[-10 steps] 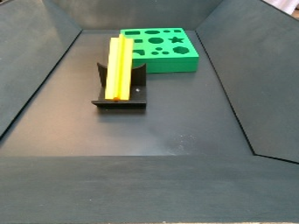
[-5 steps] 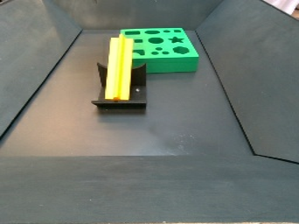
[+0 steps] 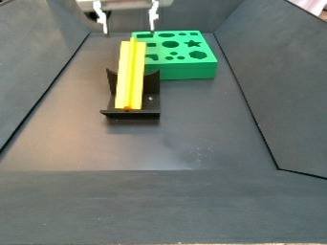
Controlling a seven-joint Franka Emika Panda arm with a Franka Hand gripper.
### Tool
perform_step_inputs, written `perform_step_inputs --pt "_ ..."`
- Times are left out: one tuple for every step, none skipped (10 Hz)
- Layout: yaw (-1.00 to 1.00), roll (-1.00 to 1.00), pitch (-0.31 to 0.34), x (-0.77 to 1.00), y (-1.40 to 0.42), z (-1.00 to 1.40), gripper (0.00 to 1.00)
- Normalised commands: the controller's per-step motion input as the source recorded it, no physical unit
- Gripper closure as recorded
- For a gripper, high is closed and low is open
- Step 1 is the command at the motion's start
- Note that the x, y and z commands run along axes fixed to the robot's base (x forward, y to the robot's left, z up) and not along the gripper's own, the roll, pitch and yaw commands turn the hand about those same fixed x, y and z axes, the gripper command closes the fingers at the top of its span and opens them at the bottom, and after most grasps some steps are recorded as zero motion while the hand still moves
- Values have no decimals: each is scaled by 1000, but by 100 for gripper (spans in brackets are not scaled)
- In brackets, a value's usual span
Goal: Pick up the star object. Move up. Place the star object on the fixture. Regrasp the star object. Move to above the board. Insert the star object.
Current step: Regrasp the star object.
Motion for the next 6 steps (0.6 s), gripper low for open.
perform_step_inputs --pt "-62 52 -82 66 28 -975 0" --pt "-64 48 -64 59 18 -809 0" --pt "-58 49 -44 51 13 -644 0" --pt "-49 48 -30 53 10 -486 0" --pt "-34 49 -10 54 3 -281 0" --pt "0 0 0 0 0 0 100"
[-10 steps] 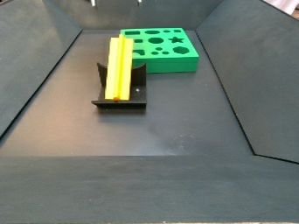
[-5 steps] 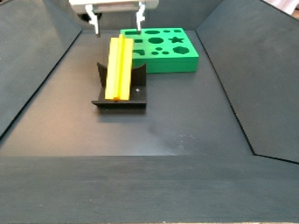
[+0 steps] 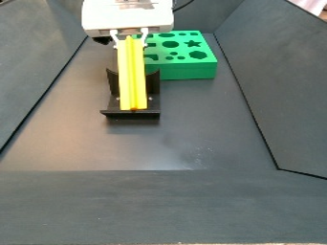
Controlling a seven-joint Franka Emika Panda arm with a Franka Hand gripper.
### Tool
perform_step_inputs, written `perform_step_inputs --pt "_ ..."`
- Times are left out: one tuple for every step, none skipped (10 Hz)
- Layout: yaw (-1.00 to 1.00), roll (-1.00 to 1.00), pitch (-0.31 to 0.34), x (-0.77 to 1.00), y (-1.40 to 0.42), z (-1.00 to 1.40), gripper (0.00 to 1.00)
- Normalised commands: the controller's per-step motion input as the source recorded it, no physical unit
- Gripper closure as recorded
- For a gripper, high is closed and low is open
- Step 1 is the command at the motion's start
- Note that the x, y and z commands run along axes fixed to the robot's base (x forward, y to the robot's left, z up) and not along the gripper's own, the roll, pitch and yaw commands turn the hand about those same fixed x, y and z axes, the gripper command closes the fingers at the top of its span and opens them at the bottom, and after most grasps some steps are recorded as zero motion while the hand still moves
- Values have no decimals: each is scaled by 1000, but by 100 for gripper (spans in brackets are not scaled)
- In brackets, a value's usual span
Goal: Pick up the star object. Move up. Place the star object on the fixture. Regrasp the star object. Move to above the board. Insert the star object.
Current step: Move to above the board.
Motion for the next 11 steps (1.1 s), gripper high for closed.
perform_step_inputs --pt "221 9 291 -317 21 1000 100" --pt "225 -15 262 -311 16 1000 100" --pt "247 -52 137 -284 20 1000 100" --pt "253 -58 82 -273 21 1000 100" --pt "231 -58 -22 -254 18 1000 100" --pt "199 -52 -76 -242 19 1000 100" --pt "145 -43 -128 -227 19 1000 100" --pt "117 -37 -143 -222 18 1000 100" --pt "64 -33 -158 -208 16 1000 100" --pt "22 -29 -154 -201 15 1000 100" --pt "-30 -34 -136 -188 17 1000 100"
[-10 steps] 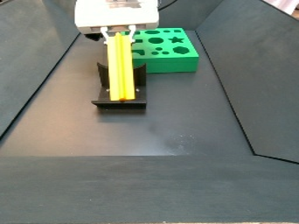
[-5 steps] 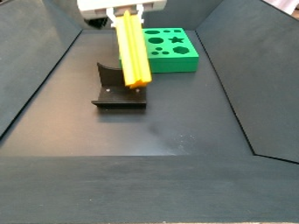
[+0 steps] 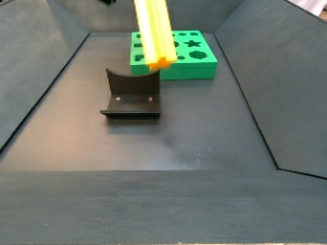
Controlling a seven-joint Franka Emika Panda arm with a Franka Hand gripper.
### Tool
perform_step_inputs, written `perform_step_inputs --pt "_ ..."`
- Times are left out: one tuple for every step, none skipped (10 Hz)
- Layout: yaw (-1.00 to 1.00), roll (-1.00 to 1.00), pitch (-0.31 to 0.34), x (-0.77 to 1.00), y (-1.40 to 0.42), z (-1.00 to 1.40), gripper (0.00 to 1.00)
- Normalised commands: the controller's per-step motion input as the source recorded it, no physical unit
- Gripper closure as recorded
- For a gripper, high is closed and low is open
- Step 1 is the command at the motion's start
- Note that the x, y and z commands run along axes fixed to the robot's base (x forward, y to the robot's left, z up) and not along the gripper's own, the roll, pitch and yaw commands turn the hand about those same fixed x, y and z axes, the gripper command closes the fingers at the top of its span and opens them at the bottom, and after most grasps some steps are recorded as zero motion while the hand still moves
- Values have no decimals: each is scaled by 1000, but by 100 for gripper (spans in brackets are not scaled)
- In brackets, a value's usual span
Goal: Pick up the star object. Move up. Place the star object on the fixture. Regrasp the star object. Move to above the board. Insert the star object.
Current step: Move to above the board.
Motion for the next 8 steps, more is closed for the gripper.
perform_step_inputs --pt "-53 -41 -121 -176 16 981 100" --pt "-93 -58 -84 -118 15 759 100" --pt "-105 -67 -54 -87 13 591 100" --pt "-109 -73 -22 -69 9 420 100" --pt "-98 -77 23 -58 5 190 100" --pt "-191 -1000 -106 -377 -1000 417 100" --pt "-186 -1000 -105 -379 -1000 431 100" --pt "-192 -1000 -103 -409 -1000 453 100"
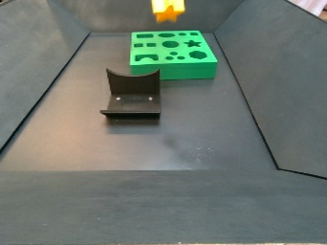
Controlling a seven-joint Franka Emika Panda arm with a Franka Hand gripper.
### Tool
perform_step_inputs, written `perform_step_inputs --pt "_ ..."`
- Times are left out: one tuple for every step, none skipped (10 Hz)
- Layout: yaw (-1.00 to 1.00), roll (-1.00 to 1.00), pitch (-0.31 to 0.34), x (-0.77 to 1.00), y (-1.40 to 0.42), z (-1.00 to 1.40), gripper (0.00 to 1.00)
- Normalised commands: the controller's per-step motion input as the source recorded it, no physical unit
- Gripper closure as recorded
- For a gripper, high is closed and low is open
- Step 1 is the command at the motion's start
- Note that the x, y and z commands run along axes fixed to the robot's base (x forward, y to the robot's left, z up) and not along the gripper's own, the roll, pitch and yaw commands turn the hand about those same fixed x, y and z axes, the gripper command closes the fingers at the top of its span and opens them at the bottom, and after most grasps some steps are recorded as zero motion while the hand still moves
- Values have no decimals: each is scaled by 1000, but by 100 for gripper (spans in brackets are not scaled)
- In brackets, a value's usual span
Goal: Pick up the star object. Move up. Place the star object on the fixture. Regrasp the star object. Move to above the board. Insert the star object.
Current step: Move to above the board.
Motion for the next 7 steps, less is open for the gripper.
perform_step_inputs --pt "-195 -1000 -99 -421 -1000 441 100" --pt "-210 -1000 -90 -450 -1000 451 100" --pt "-215 -1000 -84 -465 -1000 457 100" --pt "-219 -1000 -70 -440 -858 395 100" --pt "-221 -1000 -59 -296 -501 250 100" --pt "-218 -1000 -53 -204 -261 142 100" --pt "-212 -1000 -52 -158 -154 88 100"
